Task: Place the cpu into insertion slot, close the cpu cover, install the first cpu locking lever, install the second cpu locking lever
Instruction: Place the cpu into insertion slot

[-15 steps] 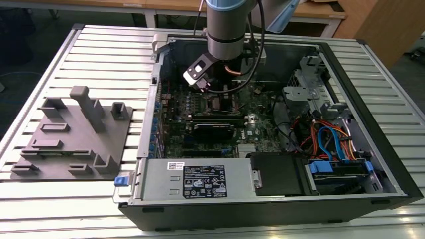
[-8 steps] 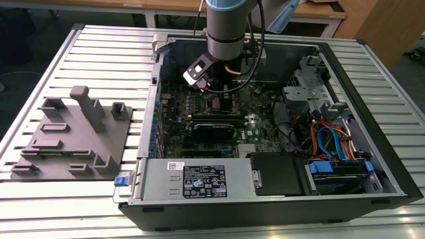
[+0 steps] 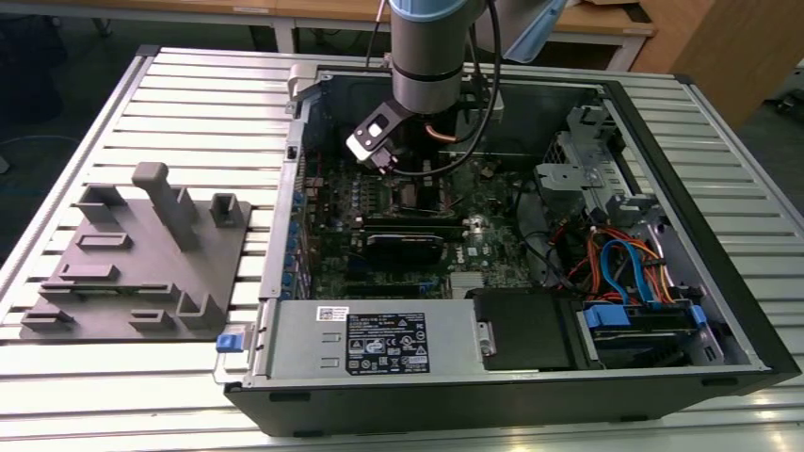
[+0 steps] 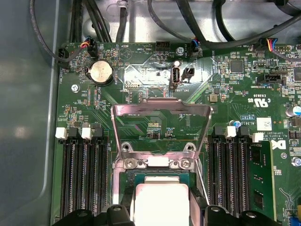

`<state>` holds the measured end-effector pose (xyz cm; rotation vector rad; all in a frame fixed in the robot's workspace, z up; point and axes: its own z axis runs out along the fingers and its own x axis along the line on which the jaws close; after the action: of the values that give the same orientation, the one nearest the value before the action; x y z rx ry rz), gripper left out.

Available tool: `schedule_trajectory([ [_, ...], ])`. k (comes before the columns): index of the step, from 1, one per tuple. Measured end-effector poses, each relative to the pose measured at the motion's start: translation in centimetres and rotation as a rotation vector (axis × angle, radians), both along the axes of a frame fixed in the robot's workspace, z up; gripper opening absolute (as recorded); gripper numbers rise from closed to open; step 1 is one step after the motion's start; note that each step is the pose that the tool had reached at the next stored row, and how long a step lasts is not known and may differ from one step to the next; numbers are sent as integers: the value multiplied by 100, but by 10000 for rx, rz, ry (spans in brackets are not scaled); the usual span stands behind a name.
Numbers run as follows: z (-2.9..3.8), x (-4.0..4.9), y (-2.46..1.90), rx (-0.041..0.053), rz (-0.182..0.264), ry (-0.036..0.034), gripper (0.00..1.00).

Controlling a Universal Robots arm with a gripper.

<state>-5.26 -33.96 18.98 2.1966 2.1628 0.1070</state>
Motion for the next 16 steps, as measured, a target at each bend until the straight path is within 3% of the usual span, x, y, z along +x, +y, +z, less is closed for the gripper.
schedule_trajectory([
  [16, -1, 0, 0, 3, 0, -1, 61],
])
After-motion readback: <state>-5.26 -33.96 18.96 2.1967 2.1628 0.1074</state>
